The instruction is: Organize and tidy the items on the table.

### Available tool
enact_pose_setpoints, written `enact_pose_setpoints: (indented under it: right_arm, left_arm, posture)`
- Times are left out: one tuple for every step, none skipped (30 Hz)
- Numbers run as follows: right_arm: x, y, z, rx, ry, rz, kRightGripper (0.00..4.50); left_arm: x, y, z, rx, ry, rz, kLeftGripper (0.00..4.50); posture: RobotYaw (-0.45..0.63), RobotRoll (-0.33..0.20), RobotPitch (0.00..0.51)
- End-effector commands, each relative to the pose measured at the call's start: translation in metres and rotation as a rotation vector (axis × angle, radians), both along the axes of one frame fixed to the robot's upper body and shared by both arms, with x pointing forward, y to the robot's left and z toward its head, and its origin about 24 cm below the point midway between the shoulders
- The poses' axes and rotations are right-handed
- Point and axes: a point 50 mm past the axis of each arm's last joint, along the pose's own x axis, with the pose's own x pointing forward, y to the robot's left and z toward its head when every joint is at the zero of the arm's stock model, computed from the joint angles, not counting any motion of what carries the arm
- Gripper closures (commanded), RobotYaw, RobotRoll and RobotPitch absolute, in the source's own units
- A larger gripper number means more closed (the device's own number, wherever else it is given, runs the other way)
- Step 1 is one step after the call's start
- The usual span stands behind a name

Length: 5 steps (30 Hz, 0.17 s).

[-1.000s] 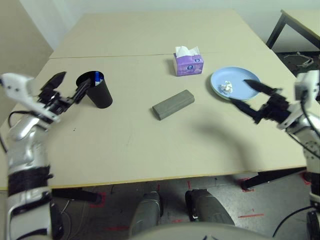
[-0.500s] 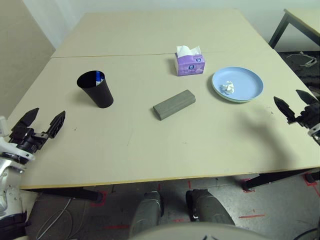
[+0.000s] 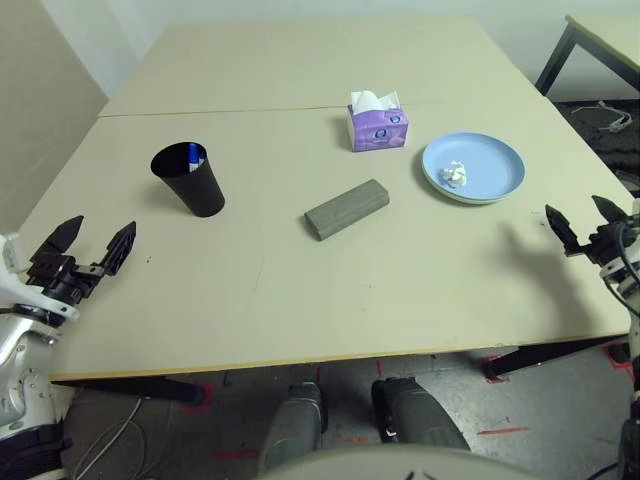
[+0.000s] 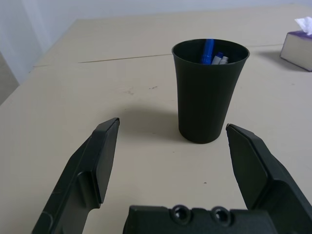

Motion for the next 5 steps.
enact_pose_setpoints:
  right_arm:
    - [-0.0035,0.0015,-0.0021,-0.009,0.004,-0.007,0.0]
    - [-0.0042,0.0011,-0.0023,-0.009,0.004,-0.009,0.0]
    - [-0.0045,0.0016,-0.0023,-0.01,0.003,-0.01,0.0]
    - [-0.0047,0.002,-0.0022,-0.01,0.002,-0.01,0.0]
    - [-0.0051,0.0013,-0.0018,-0.012,0.002,-0.014,0.0]
  left_arm:
    - [-0.0022,0.0023,0.0057,0.012,0.002,0.014,0.05]
    - [-0.0021,0.0024,0.0049,0.012,0.004,0.015,0.05]
    - [-0.0016,0.0027,0.004,0.013,0.008,0.014,0.05]
    - [-0.0012,0.0029,0.0035,0.013,0.01,0.014,0.05]
    - [0.0004,0.0019,0.0032,0.013,0.009,0.011,0.05]
  posture:
    - [-0.04,0.0,0.137]
    - [-0.04,0.0,0.137]
    - [-0.04,0.0,0.136]
    - [-0.04,0.0,0.136]
    - [-0.04,0.0,0.134]
